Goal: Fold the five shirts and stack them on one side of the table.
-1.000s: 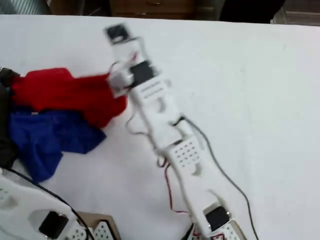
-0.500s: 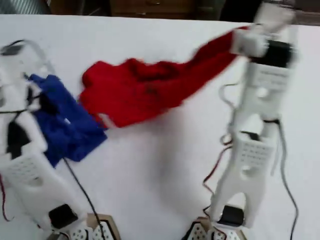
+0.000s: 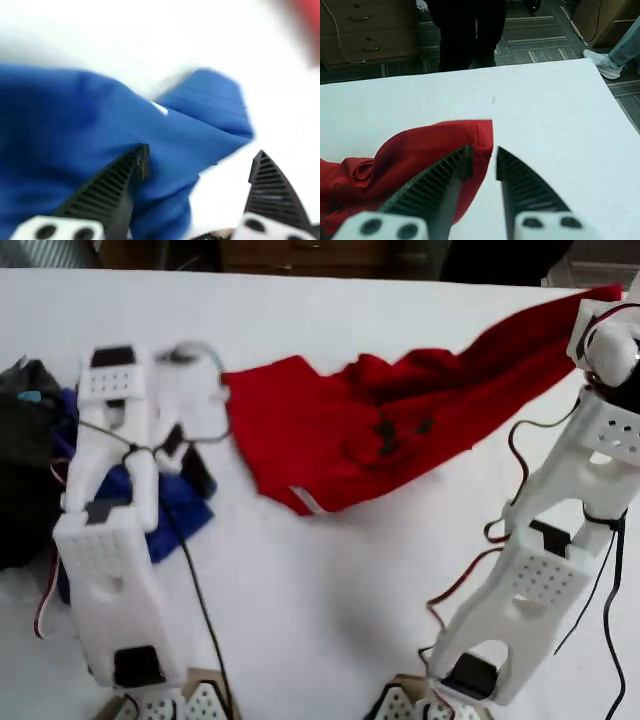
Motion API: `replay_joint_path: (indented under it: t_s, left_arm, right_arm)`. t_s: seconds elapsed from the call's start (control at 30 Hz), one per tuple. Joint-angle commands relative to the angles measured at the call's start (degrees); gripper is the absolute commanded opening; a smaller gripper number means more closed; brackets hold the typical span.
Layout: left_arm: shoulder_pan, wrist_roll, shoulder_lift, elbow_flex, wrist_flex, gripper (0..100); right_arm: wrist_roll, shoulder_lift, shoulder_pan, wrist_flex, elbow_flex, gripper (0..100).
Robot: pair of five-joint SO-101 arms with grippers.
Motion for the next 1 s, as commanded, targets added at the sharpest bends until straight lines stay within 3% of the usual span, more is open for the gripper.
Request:
replay_joint_path:
  t_s: [0.0,0.07,0.23,0.47,0.7,0.97]
  left_arm:
    - [-8.88,0.35,5.63,0.13,0.18,33]
    - [-16.09,0.35,9.23,-2.51,-0.26,33]
    - [-33.93,-0.26,15.38,-17.1,-0.18,33]
    - [-47.3,-2.02,20.66,-46.02,0.09,33]
    - [-48.26,-1.85,21.71,-60.0,0.44,33]
    - [-37.54,1.32,21.63,-68.79,1.05,33]
  right_arm:
    - [0.44,-3.74,0.48,1.27,-1.23,27.6]
    - [0.26,-3.74,0.22,1.27,-1.23,32.8]
    - [0.18,-3.65,-1.89,1.27,-1.14,33.2]
    - [0.18,-3.74,-9.63,1.27,5.8,33.2]
    - [0.18,-3.82,-21.14,1.27,24.18,33.2]
    - [-1.76,-3.56,-41.36,-2.42,36.66,33.5]
